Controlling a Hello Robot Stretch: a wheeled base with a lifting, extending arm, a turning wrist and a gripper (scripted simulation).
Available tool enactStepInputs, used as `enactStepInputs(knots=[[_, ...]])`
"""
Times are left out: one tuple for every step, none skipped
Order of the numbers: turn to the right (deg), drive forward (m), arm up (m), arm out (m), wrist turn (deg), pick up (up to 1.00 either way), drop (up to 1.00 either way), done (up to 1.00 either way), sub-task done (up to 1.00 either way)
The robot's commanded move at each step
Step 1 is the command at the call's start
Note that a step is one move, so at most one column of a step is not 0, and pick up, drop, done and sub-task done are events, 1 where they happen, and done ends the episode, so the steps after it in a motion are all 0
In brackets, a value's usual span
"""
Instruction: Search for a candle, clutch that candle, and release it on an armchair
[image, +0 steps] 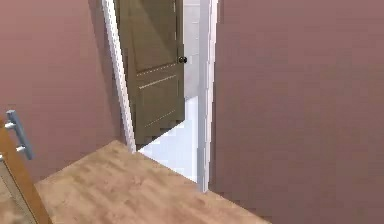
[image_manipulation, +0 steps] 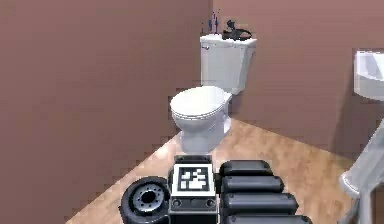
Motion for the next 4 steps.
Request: enactStepInputs(knots=[[-45.0, 0.00, 0.00, 0.00, 0.0, 0.00, 0.00, 0.00, 0.00], [-9.0, 0.00, 0.00, 0.00, 0.0, 0.00, 0.00, 0.00, 0.00], [0.0, 0.20, 0.00, 0.00, 0.0, 0.00, 0.00, 0.00, 0.00], [-27.0, 0.00, 0.00, 0.00, 0.0, 0.00, 0.00, 0.00, 0.00]])
